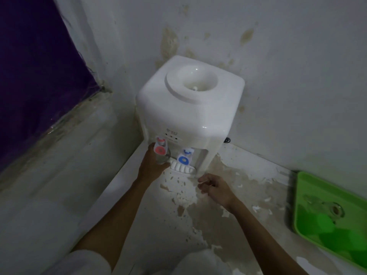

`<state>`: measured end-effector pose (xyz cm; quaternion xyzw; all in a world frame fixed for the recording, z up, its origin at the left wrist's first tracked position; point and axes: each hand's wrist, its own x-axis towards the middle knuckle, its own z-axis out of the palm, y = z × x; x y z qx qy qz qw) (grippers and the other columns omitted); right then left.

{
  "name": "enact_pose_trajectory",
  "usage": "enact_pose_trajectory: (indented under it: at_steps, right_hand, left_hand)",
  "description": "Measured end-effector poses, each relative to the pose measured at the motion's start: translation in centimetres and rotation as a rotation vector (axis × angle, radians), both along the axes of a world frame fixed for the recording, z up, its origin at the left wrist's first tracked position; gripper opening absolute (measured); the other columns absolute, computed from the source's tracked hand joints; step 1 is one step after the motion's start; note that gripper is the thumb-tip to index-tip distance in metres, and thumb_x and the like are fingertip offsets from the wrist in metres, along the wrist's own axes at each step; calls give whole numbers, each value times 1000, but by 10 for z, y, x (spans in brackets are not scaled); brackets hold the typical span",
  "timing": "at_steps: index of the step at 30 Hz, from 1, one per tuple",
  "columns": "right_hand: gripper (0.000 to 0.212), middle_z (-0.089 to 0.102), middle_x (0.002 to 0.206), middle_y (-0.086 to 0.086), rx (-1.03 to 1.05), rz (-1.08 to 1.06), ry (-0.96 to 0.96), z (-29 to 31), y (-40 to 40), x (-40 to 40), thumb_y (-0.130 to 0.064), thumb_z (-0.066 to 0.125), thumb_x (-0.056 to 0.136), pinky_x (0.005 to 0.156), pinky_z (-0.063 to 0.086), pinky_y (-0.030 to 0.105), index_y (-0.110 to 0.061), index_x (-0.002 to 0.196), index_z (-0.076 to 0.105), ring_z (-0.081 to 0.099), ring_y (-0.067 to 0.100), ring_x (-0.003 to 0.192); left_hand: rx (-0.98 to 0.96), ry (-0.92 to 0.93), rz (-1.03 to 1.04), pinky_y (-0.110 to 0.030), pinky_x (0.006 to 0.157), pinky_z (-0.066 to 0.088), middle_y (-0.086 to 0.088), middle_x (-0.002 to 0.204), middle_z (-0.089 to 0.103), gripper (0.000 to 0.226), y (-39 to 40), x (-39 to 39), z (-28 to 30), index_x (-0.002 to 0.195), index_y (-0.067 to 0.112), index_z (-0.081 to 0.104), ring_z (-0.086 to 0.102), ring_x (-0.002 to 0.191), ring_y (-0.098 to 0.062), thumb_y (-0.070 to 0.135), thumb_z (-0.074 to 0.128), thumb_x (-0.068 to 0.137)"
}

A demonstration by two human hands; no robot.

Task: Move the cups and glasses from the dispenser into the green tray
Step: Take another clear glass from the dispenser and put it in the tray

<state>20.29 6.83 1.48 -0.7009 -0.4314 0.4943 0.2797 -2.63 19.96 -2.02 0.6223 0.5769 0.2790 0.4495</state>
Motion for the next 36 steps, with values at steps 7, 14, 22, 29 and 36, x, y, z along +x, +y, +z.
enact_pose_trajectory:
  at_steps: [7, 14, 22, 29, 36]
  right_hand:
    - [6, 67, 76, 3, 2, -35, 7, 1, -31, 20, -12, 70, 88, 55, 46, 13, -11, 94, 70, 63, 15, 65]
    - [13, 68, 75, 1, -21, -35, 42, 2, -57, 40, -15, 68, 88, 53, 44, 13, -8, 99, 70, 64, 12, 65]
    - [11, 68, 84, 10, -30, -134, 173, 12, -117, 86, -3, 63, 88, 52, 45, 12, -9, 94, 69, 62, 15, 66]
    - [39, 73, 104, 18, -100, -493, 484, 36, -174, 163, -45, 53, 96, 75, 59, 41, -13, 113, 65, 73, 36, 95]
    - [49, 70, 122, 17, 83, -691, 1102, 46, -226, 248, -50, 54, 92, 89, 56, 43, -12, 118, 72, 70, 30, 99]
  left_hand:
    - [-62, 59, 88, -45, 103, 49, -3, 131, 66, 71, -9, 5, -1, 132, 26, 55, 60, 121, -28, 33, 89, 69]
    - [-185, 3, 184, -19, 81, 53, 7, 110, 65, 67, -73, 25, -4, 118, 25, 62, 64, 104, -16, 24, 95, 59]
    - [-157, -75, -57, -7, 67, 50, 16, 106, 68, 70, -154, 100, 22, 117, 29, 65, 64, 100, -5, 29, 94, 54]
    - [-14, -170, -328, -21, 79, 58, 20, 111, 68, 74, -200, 232, 72, 114, 50, 59, 64, 101, 3, 58, 91, 48]
    - [11, -336, -473, -27, 80, 59, 10, 107, 74, 72, -256, 350, 87, 113, 38, 63, 70, 101, -8, 39, 97, 49]
